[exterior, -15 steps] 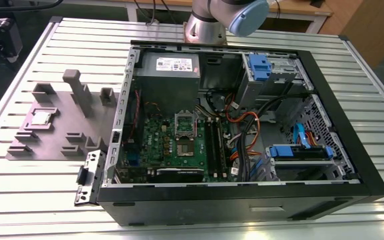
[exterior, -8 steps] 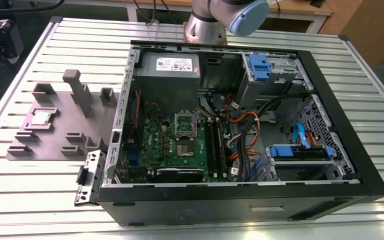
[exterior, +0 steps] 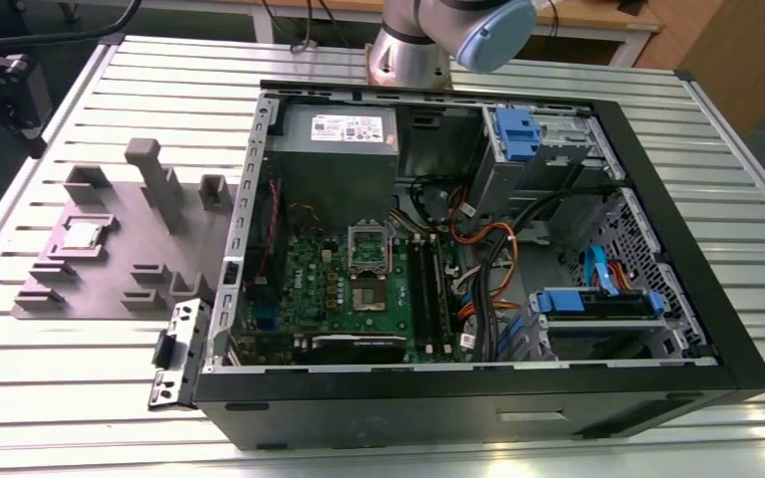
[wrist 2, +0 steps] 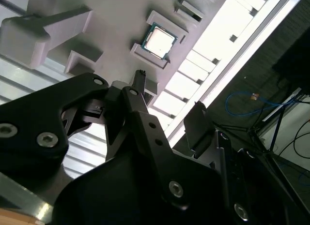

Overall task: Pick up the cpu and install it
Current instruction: 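Pick up the cpu and move it towards the insertion slot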

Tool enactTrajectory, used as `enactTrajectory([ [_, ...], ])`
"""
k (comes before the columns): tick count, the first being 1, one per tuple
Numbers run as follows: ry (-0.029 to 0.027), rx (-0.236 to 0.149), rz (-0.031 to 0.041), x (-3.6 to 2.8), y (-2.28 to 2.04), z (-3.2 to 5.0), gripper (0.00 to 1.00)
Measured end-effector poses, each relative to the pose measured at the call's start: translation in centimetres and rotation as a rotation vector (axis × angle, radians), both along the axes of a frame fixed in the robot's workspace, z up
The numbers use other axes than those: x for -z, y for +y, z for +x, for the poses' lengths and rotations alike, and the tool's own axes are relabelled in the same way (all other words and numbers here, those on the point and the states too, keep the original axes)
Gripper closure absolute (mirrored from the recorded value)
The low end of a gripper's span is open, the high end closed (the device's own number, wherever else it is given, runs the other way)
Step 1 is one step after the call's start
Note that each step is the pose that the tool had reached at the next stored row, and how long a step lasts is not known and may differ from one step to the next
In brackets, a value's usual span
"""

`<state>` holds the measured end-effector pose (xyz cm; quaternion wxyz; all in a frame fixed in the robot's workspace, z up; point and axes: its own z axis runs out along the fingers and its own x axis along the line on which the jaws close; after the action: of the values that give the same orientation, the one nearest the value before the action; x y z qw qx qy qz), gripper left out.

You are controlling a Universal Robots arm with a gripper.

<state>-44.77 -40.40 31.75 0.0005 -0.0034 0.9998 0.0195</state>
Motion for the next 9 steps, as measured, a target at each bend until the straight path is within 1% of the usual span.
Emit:
enactTrajectory([
  [3, 0.0006, 0.000, 0.0000, 0.54, -0.22, 0.00, 0.41],
  [7, 0.0008, 0.000, 0.0000, 1.10, -0.27, -0.01, 0.41],
  [9, 0.0011, 0.000, -0.0001, 1.21, -0.27, 0.00, 0.41],
])
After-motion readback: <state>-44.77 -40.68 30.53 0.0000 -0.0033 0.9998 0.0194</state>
